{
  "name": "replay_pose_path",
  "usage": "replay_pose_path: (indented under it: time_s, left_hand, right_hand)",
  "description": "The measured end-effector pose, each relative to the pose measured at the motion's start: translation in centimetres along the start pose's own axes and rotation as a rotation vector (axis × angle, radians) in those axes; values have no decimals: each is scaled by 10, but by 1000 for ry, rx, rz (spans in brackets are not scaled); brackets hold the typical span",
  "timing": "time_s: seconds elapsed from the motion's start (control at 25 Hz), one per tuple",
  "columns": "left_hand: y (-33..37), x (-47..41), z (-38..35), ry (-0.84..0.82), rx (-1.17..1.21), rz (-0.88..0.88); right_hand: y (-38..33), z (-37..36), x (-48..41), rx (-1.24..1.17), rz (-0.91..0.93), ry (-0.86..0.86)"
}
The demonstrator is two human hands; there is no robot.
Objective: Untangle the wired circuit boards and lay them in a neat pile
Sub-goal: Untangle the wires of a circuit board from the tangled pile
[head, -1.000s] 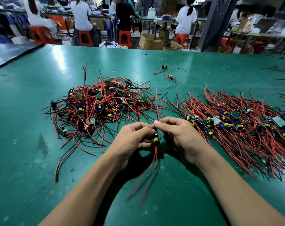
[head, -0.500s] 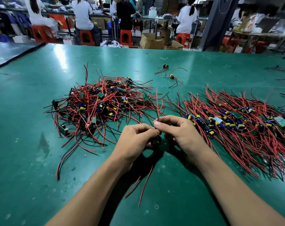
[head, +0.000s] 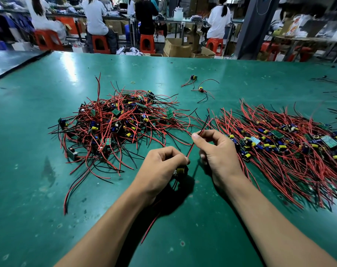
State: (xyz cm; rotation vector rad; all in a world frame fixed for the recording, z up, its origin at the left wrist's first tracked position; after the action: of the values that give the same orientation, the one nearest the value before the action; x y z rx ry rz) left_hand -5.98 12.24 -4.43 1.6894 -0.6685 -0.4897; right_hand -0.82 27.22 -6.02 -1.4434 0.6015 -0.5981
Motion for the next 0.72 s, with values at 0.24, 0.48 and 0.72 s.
replay_pose_path:
  time_s: [0.24,0.48,0.72]
  left_hand:
    - [0,2,1,-9,53,31]
    - [1,0,4,3,109,40]
    - [1,2,3,-5,127,48]
  right_hand:
    - [-7,15,-8,59,149,178]
    - [-13,25,-8,237,232,239]
    - [-13,28,-9,243,242,245]
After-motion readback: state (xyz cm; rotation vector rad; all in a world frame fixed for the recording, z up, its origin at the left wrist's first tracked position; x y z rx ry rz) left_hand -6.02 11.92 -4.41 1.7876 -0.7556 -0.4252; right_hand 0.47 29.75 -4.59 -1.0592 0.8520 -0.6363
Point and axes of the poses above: each hand's wrist, its own x-axis away from the middle knuckle, its own z-axis out of the back of the hand, y = z × x, the point moved 5 cm from there along -x, towards the middle knuckle, and after that the axes turned 11 degrees about x, right-handed, at the moved point
